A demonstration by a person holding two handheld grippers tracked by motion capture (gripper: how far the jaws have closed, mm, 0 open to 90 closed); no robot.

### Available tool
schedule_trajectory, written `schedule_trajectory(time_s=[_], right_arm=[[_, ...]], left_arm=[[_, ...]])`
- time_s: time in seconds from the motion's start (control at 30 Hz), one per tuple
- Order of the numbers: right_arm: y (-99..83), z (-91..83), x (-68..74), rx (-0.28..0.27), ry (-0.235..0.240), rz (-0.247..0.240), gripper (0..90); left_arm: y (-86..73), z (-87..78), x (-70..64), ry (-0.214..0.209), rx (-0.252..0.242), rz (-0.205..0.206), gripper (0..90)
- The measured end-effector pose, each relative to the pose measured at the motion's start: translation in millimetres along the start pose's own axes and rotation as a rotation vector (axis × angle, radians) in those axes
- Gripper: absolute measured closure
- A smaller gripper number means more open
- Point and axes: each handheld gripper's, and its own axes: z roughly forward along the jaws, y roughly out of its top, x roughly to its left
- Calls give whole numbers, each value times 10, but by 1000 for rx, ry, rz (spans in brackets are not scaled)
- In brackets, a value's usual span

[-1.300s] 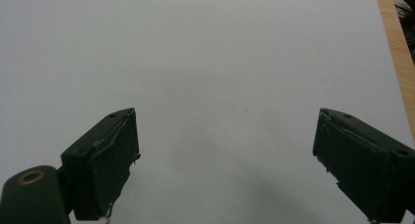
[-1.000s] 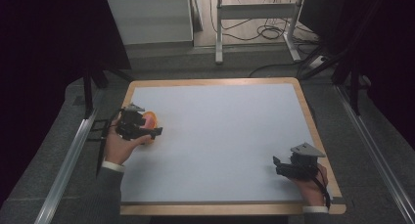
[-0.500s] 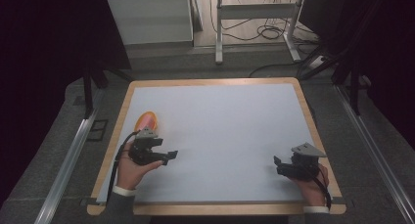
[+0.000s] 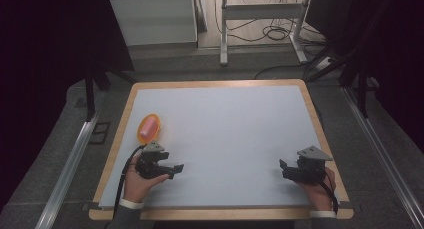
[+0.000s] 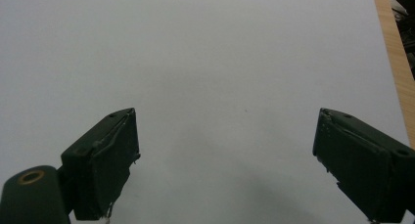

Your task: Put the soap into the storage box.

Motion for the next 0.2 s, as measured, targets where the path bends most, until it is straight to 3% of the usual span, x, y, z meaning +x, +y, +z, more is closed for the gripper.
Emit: schedule_trajectory(time_s=[0.2], right_arm=[[28, -38, 20, -23, -1, 0, 96]], left_arm=[[-15, -1, 25, -3, -15, -13, 212]])
